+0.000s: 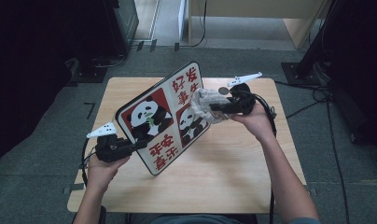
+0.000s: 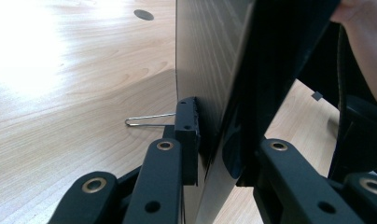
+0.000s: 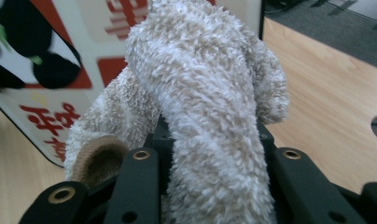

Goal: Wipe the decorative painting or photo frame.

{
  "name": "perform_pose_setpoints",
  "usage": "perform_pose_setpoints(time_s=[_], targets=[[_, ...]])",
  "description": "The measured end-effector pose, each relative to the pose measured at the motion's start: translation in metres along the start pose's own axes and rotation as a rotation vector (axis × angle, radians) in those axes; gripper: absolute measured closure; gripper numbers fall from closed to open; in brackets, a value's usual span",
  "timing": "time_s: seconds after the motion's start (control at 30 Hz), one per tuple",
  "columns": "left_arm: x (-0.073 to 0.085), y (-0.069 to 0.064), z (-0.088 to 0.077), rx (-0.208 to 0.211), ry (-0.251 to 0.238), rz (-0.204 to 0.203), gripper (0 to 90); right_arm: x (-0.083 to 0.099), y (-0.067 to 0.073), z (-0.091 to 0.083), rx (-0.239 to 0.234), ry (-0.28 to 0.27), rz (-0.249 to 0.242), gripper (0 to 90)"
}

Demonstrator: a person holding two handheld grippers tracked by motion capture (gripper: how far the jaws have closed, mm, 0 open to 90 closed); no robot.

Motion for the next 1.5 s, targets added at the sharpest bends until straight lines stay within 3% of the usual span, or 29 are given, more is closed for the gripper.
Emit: perform_pose_setpoints(time_s=[0.47, 0.73, 1.13, 1.5], targets=[[0.001, -0.001, 0.000, 0.000, -0.003, 0.007, 77.2, -0.066, 0.025, -0.010, -0.011, -0.031, -0.079, 66.0], [0.001, 0.000, 0.000, 0.006, -0.009, 0.005, 77.4, -0.097, 0.041, -0.006, -0.019, -0.047, -0.124, 66.0], [0.001, 0.001, -0.001, 0.009, 0.000, 0.011, 77.2, -0.086, 0.037, 0.010, -0.042, -0.036, -0.125, 65.7], [0.000, 0.000, -0.001, 0.008, 0.002, 0.014, 76.9, -0.070, 0.031, 0.017, -0.053, -0.023, -0.097, 65.5]])
Point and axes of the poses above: each handheld gripper's, and its own axes: z roughly forward along the jaws, x roughly out of its underside, y roughly to its left, the point moved 7 cm from there along z, roughly forward along the jaws, and after that the axes turned 10 degrees about -x, right-handed, at the moved point
